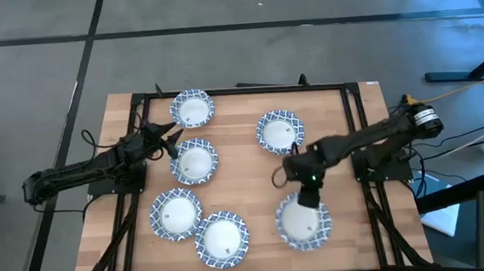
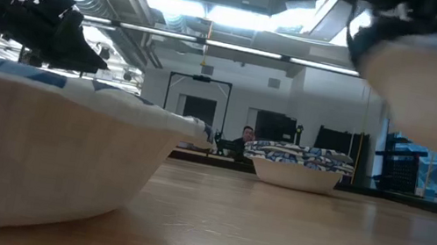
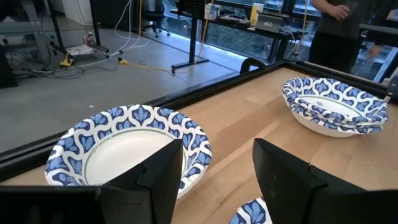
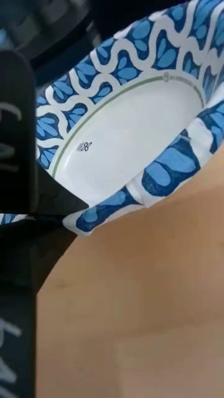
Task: Nest bowls inside each other
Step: Stack the white bowl on the white bowl
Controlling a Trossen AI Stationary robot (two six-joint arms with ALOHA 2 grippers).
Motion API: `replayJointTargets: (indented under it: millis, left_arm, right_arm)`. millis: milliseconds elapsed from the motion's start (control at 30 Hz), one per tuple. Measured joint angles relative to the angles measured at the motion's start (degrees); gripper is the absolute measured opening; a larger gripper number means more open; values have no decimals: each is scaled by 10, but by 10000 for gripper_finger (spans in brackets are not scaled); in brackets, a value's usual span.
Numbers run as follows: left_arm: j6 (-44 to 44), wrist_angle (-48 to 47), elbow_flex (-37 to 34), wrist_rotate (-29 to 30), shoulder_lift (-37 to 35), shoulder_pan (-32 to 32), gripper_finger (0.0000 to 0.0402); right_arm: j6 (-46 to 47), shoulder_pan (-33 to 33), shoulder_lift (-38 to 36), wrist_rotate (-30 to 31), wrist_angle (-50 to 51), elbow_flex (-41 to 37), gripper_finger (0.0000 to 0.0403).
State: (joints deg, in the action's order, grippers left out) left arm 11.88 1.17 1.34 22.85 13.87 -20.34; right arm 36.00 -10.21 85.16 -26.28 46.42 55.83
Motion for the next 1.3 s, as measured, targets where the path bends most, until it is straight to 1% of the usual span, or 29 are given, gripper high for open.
replayJointTargets:
  millis: [200,300,467,700,867,1067,1233,1300]
  left_arm:
    - [0,0,0,0,0,0,190]
    - [0,0,0,0,0,0,190]
    - [0,0,0,0,0,0,190]
    - [0,0,0,0,0,0,190]
    - [0,0,0,0,0,0,190]
    - [0,0,0,0,0,0,190]
    - [0,0,0,0,0,0,190]
    - [0,0,0,0,0,0,190]
  right_arm:
    - [-5,88,-3,-3,-48,0,5]
    - [-17,133,-7,21,-63,0,6]
    - [-47,216,-28,52,-59,0,4]
    - [-61,338,-83,52,-52,0,3]
    - [-52,416,-96,57,-46,0,3]
    - [-47,477,-95,57,-51,0,3]
    - [-47,517,-94,58,-27,0,3]
    - [-47,530,-94,71,-19,0,3]
